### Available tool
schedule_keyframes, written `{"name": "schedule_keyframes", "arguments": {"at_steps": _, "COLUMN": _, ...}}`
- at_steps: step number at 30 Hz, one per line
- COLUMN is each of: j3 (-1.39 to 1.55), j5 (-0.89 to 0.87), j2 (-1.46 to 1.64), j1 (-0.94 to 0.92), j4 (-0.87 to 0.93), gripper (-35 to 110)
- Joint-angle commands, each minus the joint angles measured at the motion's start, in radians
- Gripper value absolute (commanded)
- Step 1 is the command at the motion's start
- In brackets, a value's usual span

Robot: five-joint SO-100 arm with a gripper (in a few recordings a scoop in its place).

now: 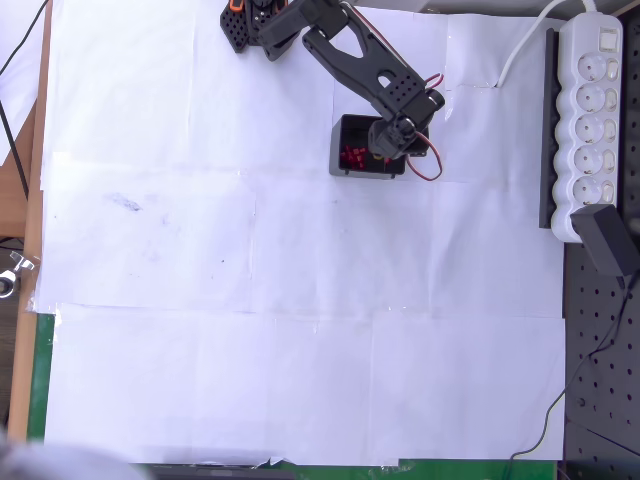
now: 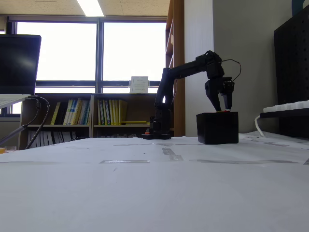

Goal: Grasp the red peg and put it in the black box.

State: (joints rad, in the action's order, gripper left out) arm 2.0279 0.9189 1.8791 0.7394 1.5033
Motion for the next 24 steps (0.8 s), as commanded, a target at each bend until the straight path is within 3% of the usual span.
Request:
{"name": "schedule_keyframes", "arguments": {"at_steps": 1, "j3": 0.143, "j5": 0.072, "j2": -0.012, "j1": 0.003, "j4": 0.109, "gripper": 34}}
{"name": "schedule_keyframes", "arguments": {"at_steps": 11, "j3": 0.195, "j5": 0.121, "j2": -0.035, "j1": -0.017, "j4": 0.187, "gripper": 61}}
{"name": "schedule_keyframes", "arguments": {"at_steps": 18, "j3": 0.178, "j5": 0.16, "j2": -0.087, "j1": -0.051, "j4": 0.21, "gripper": 60}}
{"name": "schedule_keyframes", "arguments": {"at_steps": 20, "j3": 0.133, "j5": 0.187, "j2": -0.144, "j1": -0.084, "j4": 0.196, "gripper": 51}}
{"name": "schedule_keyframes", "arguments": {"at_steps": 23, "j3": 0.032, "j5": 0.235, "j2": -0.284, "j1": -0.164, "j4": 0.133, "gripper": 11}}
{"name": "schedule_keyframes", "arguments": {"at_steps": 24, "j3": -0.02, "j5": 0.276, "j2": -0.333, "j1": -0.196, "j4": 0.104, "gripper": 6}}
